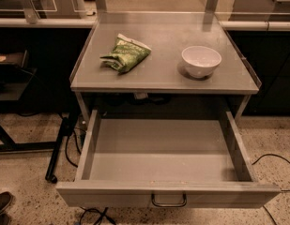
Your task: Close top drawer
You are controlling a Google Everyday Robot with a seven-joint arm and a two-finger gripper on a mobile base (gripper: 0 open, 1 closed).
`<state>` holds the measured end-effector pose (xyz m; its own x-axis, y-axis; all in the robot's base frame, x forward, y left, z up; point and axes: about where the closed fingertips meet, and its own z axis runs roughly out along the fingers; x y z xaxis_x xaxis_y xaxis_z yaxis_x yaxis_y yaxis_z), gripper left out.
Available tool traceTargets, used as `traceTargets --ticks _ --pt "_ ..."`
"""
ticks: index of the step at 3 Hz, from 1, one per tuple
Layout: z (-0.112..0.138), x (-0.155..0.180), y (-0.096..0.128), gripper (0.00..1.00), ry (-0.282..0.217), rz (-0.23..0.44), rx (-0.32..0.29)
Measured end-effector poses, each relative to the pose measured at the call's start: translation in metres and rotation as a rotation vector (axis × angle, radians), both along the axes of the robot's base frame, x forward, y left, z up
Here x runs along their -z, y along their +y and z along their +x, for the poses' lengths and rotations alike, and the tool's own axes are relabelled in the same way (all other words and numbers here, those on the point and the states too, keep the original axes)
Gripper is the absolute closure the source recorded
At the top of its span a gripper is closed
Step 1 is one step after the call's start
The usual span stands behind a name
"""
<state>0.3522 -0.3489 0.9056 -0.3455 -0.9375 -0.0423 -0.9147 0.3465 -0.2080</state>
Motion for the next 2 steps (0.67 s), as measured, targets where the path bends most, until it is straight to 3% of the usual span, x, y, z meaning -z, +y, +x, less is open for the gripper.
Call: traceTargets --ticks 2 --pt "-0.007 0.012 0.005 1.0 0.019 0.012 -0.015"
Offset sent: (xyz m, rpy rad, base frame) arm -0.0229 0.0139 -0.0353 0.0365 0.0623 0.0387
